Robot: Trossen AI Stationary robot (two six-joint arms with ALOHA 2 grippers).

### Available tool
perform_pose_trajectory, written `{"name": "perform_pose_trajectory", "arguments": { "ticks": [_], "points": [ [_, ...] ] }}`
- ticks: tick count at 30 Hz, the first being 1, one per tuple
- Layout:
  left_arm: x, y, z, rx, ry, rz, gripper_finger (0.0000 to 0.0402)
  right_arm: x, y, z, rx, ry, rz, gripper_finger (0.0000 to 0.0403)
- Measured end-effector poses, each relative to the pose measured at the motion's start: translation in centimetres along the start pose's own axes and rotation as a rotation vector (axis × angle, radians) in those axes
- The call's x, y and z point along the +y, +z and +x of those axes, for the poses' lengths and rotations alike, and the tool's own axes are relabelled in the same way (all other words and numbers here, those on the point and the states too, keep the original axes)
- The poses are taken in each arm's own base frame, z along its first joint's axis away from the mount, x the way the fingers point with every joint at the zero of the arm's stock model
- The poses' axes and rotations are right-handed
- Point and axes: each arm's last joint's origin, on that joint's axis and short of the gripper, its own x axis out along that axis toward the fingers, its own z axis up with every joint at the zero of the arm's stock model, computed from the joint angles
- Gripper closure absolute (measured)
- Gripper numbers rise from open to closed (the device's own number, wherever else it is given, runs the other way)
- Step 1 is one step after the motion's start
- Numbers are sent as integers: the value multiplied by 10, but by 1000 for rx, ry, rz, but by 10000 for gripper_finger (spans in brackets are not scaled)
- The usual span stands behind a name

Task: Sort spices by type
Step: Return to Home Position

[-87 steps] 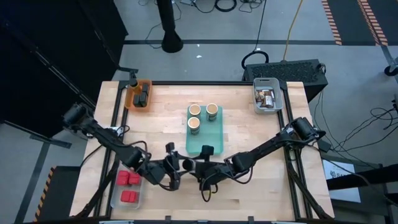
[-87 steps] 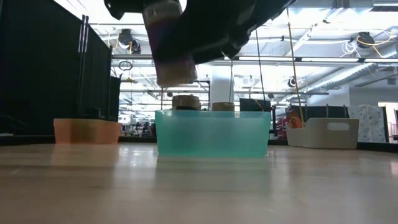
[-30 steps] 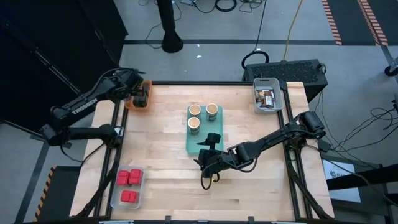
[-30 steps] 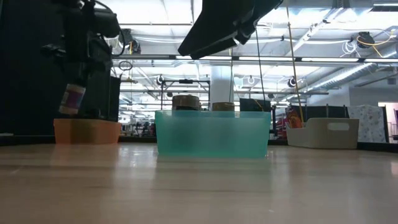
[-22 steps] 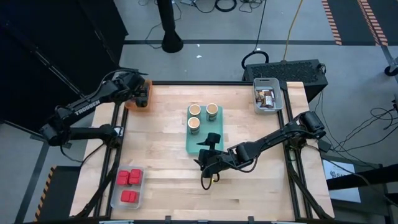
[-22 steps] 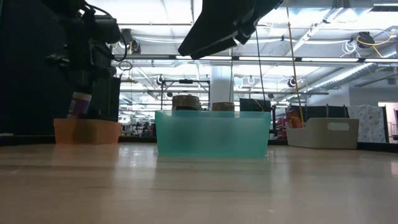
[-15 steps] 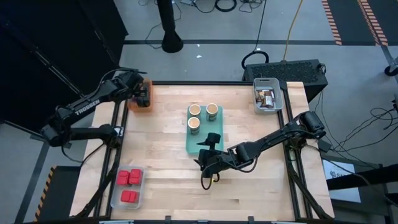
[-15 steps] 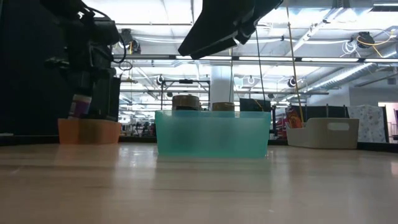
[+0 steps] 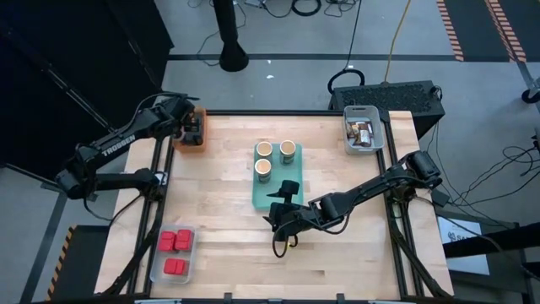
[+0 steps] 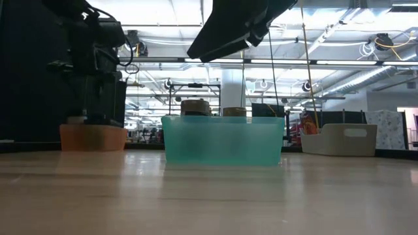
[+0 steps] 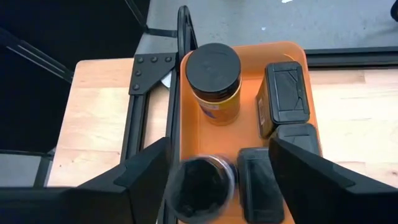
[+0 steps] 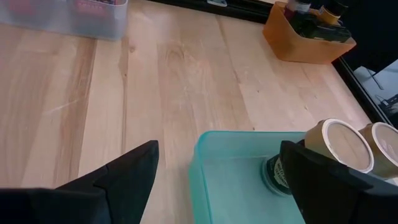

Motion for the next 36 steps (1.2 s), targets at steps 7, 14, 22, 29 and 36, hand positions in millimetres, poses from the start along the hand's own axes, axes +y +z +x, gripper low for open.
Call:
{"name": "perform_pose_trajectory", "arguments": {
  "ticks": [7,14,22,29,36],
  "points": [
    [0,1,-1,-10,-4,32,125,0,0,0,0,0,1,85],
    [-5,-9,-22,-14,-176,88,124,0,0,0,1,0,-28,85],
    [-18,-45,-87,-164,-546,161,123,7,1,-12,-131,36,-90,85],
    [-51,-85,-153,-488,-924,270,123,-16,-11,-40,-354,78,-51,85],
    [-82,-137,-191,-769,-1056,485,123,-64,-15,-67,-571,228,1,85]
  ]
}}
